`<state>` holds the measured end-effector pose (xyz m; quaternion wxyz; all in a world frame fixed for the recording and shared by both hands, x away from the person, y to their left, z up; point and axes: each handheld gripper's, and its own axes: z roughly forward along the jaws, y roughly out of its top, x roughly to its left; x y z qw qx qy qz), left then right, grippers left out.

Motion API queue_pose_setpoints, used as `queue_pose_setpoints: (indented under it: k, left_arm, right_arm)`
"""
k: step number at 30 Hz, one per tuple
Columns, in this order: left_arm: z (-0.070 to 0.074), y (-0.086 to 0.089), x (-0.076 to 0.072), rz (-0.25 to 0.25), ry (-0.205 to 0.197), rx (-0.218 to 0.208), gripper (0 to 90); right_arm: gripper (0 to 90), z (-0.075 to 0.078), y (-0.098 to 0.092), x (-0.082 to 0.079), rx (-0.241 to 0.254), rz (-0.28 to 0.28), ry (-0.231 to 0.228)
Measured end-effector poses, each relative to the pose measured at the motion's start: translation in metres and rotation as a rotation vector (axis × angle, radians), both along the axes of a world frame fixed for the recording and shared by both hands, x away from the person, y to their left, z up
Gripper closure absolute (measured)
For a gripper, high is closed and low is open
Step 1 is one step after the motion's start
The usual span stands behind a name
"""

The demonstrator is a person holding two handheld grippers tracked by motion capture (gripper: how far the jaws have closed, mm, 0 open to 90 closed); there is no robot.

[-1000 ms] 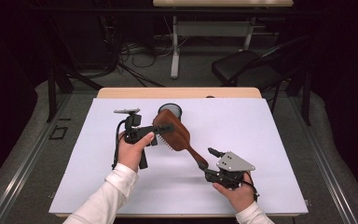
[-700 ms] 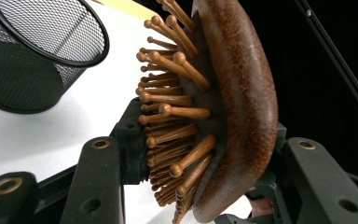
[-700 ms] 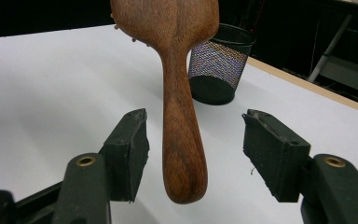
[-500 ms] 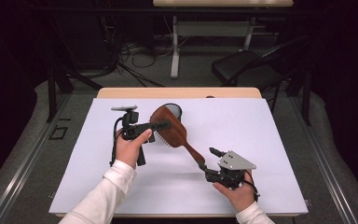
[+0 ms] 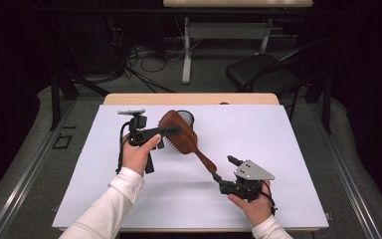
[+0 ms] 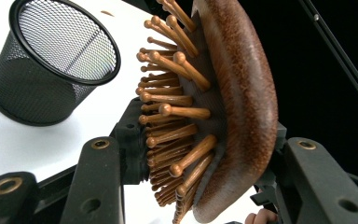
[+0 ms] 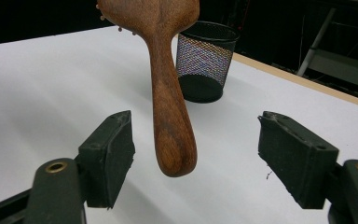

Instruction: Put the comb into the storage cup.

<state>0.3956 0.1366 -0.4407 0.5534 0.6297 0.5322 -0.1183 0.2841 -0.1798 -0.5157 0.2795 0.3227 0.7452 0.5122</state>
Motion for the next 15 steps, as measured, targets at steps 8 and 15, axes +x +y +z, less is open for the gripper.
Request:
queue_pose_setpoints:
  k: [8, 15]
  left_arm:
    - [0.0046, 0.0017, 0.0034, 0.012, -0.007, 0.001, 51.0]
    - [0.0072, 0.0038, 0.0065, 0.017, -0.011, 0.001, 50.9]
  right_arm:
    - [21.2, 0.0001, -0.0001, 0.0010, 0.008, -0.008, 0.007]
    - [18.6, 0.0000, 0.0003, 0.0016, 0.017, -0.012, 0.020]
